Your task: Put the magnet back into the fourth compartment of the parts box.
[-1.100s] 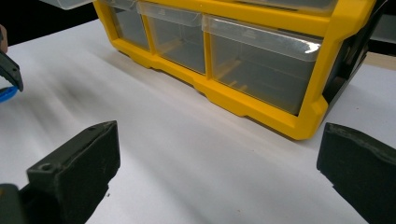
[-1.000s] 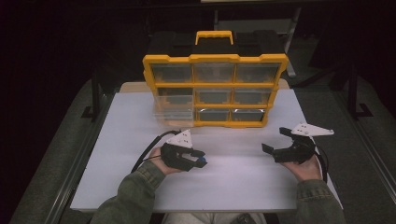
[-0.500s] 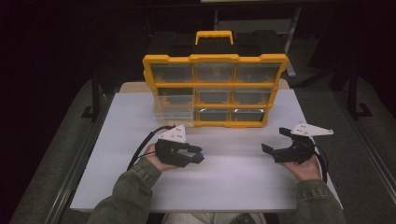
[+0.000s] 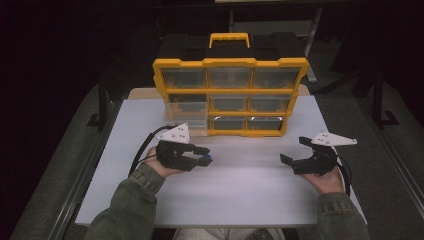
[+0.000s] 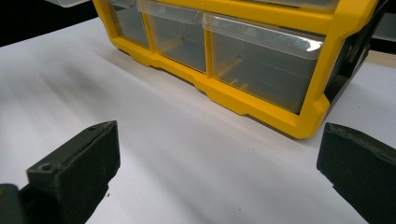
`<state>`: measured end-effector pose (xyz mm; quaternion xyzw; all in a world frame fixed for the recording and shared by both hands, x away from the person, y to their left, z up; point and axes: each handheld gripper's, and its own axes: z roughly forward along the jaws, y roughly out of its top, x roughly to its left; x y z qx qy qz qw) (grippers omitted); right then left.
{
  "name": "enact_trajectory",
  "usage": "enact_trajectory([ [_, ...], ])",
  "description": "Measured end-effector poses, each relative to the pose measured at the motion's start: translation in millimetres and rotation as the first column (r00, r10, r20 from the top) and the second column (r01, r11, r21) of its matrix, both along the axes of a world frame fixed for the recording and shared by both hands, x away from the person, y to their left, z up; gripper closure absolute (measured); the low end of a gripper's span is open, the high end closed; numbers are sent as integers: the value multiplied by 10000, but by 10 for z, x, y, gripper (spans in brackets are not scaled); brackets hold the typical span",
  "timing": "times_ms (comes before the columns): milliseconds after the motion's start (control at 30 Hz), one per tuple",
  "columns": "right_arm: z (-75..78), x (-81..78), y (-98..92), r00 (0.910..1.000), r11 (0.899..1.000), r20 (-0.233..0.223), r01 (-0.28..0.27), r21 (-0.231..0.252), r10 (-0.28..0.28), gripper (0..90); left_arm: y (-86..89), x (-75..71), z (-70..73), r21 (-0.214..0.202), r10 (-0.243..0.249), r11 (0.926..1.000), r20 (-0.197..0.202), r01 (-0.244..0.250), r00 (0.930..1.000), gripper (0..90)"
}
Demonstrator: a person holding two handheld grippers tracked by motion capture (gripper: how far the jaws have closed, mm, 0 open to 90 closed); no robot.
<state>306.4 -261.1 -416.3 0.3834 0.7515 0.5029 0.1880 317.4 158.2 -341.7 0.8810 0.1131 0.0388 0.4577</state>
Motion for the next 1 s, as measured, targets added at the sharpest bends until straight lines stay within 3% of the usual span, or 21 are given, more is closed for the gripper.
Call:
enact_trajectory([
  [467, 2, -1, -8, 10000, 10000, 25, 4, 15, -4, 0, 16, 25, 327, 67, -133, 9999, 391, 130, 9991, 625],
  [1000, 5, -3, -13, 10000, 10000, 20, 15, 21, -15, 0, 130, 167, 690, -259, 137, 9996, 737, -119, 9972, 626],
])
